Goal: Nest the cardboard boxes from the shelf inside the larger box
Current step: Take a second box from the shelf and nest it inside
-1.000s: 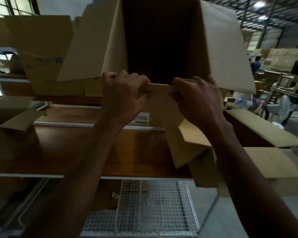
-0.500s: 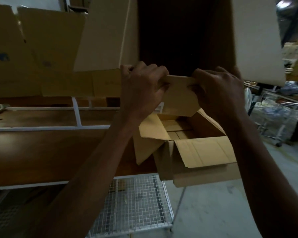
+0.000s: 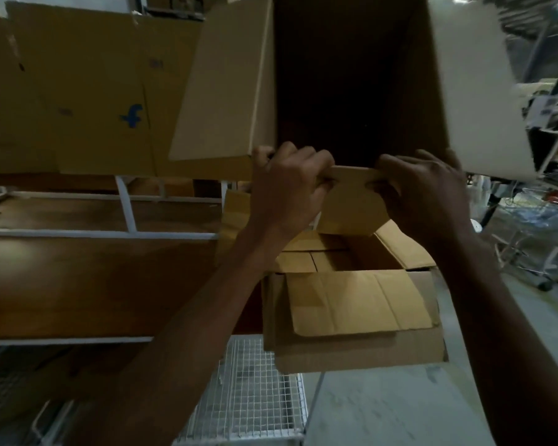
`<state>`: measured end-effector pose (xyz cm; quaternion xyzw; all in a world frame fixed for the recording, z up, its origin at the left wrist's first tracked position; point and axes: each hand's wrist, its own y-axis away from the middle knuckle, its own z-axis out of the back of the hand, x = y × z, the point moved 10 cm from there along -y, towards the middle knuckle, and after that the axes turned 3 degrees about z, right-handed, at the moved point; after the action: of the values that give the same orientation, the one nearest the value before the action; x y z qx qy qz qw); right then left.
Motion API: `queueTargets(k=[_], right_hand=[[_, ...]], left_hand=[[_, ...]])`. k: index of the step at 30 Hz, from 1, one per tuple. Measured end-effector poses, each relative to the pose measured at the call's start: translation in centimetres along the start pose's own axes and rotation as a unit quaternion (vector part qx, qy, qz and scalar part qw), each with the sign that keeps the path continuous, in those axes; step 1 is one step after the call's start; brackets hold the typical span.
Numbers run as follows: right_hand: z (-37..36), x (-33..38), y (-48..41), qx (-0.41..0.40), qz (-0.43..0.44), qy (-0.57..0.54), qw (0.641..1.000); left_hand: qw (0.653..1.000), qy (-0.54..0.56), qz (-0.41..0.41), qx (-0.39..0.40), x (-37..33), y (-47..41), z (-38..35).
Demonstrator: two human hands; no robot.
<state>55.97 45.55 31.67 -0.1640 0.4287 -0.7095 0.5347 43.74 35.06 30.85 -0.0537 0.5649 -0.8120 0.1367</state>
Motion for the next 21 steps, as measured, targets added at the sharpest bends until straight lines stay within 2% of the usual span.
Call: queueTargets(k=[9,21], right_hand=[[-7.1,-8.0,3.2,0.068,0.023,-0.057,0.996],[-13.5,-10.2,5.5,0.179,0.018,-0.134,0.975]], left_hand=[[0.994,-0.064,0.048,0.074,-3.6,1.8,-9.1],[0.976,-0.076,0.094,0.183,-3.4,4.9,-14.8]])
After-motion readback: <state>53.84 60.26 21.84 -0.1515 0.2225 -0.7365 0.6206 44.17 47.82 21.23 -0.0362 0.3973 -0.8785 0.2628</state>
